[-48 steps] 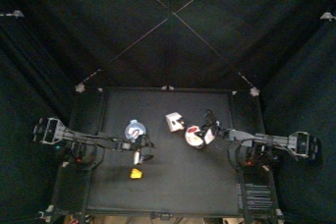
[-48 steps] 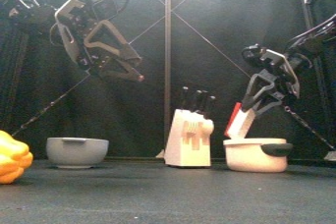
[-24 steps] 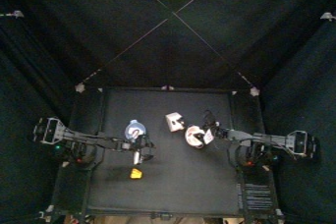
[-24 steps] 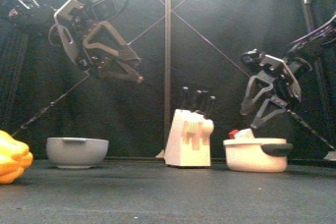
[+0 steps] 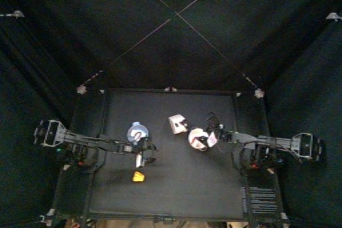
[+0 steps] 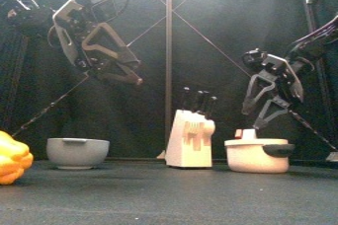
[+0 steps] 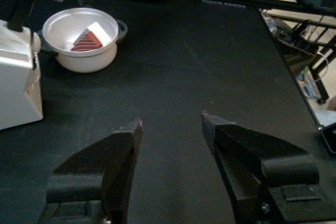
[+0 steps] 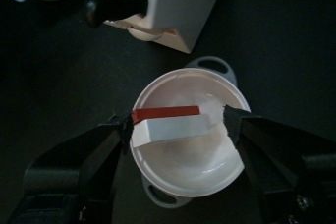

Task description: Put salmon sushi in pot

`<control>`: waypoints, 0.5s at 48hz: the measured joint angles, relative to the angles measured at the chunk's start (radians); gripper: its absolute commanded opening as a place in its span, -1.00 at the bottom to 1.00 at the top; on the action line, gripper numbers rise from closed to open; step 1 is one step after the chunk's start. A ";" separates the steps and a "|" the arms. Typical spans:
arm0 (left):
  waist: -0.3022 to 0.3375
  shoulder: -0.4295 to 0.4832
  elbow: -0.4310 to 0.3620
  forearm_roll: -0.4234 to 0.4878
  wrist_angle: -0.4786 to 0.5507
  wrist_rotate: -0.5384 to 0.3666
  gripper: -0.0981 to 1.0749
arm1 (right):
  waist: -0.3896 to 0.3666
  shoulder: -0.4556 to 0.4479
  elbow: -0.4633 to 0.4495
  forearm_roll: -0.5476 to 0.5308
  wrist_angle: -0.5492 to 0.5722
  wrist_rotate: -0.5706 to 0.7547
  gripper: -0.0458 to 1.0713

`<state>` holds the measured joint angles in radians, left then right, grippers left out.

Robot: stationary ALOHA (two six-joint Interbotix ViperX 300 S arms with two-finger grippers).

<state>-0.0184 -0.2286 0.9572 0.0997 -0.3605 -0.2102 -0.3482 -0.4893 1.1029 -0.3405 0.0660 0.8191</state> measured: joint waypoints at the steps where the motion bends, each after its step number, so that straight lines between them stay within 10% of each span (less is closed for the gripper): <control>1: -0.002 0.000 0.000 0.000 0.000 0.000 0.65 | 0.000 0.000 0.000 0.000 0.000 0.000 0.90; 24: 0.000 0.000 0.000 0.000 0.000 0.000 0.65 | 0.040 0.000 -0.012 0.072 0.002 0.002 0.90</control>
<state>-0.0184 -0.2286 0.9572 0.0997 -0.3605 -0.2102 -0.3083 -0.4893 1.0907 -0.2684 0.0675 0.8207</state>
